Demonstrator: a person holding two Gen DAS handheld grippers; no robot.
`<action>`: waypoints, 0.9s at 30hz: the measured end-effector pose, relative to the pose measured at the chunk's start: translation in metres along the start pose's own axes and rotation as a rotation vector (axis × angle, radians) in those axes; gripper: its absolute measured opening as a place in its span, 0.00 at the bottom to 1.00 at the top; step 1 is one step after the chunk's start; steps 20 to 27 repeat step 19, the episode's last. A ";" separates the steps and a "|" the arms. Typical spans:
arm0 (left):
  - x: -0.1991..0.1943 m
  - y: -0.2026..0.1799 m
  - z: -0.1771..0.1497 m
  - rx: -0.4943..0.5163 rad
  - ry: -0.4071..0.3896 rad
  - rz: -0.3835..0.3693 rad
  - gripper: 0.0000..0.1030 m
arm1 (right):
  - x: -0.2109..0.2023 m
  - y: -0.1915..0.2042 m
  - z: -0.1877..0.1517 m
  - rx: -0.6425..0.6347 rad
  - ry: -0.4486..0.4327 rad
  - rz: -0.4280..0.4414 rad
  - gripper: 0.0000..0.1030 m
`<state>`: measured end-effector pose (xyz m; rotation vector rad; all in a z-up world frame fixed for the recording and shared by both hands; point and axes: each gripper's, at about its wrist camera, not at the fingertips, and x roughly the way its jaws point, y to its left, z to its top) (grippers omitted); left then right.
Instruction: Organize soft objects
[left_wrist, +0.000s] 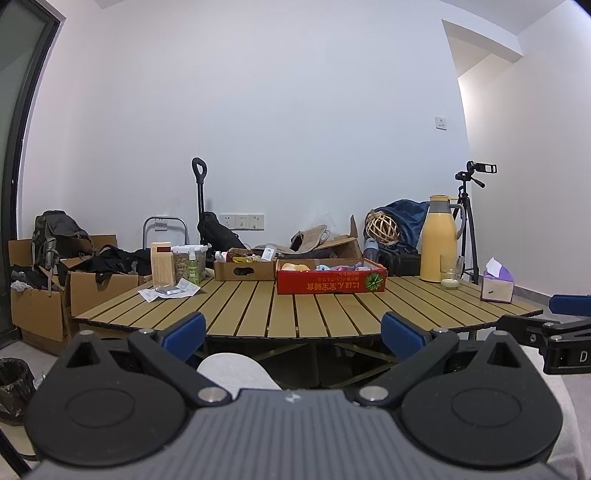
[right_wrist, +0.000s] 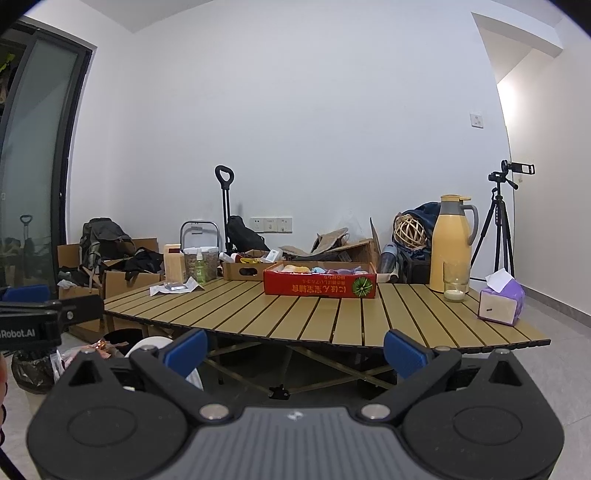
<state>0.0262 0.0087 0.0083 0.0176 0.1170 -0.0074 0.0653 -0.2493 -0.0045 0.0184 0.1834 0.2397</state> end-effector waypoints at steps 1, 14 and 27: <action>-0.001 -0.001 0.000 0.000 -0.001 0.001 1.00 | 0.000 0.000 0.000 0.000 -0.001 -0.001 1.00; 0.004 -0.001 0.001 -0.012 0.003 0.010 1.00 | 0.002 -0.002 -0.002 -0.002 -0.002 0.000 1.00; 0.004 -0.003 0.001 -0.002 -0.001 0.012 1.00 | 0.002 -0.003 -0.002 -0.002 -0.004 0.000 1.00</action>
